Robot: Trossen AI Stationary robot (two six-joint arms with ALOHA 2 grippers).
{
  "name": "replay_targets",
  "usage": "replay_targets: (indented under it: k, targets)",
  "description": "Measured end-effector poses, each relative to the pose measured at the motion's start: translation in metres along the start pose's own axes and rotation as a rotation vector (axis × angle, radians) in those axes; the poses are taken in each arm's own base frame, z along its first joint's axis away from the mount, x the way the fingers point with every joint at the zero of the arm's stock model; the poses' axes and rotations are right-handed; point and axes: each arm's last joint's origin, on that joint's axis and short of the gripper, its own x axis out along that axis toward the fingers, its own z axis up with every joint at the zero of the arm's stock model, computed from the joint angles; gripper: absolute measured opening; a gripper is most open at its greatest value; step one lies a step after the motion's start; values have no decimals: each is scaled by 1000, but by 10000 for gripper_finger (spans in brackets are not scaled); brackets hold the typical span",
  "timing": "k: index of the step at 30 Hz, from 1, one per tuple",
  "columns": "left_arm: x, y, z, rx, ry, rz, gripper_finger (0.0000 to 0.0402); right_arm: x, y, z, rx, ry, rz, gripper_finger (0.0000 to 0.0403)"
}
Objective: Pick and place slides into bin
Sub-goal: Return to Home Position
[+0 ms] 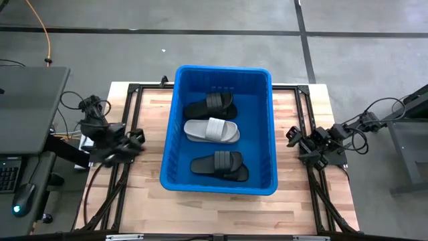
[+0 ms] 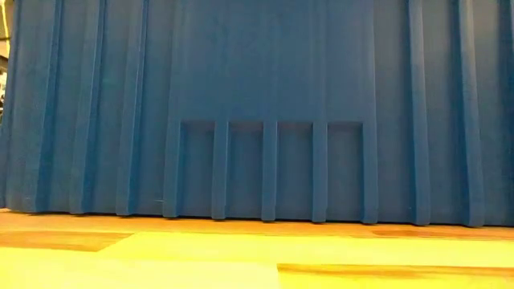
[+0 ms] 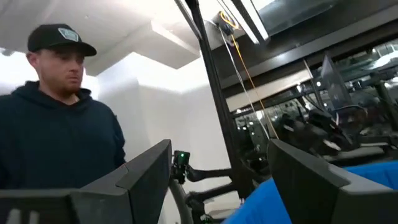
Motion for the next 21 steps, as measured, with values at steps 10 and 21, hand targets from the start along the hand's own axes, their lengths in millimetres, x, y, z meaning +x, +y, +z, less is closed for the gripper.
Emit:
replay_targets:
  k: [10,21]
  targets:
    - [-4,4,-23,94,-148,-327,113,-1,-3,-12,58,119,-31,254]
    - [-7,0,-19,178,-187,-436,113,-2,-5,-21,144,217,-60,254]
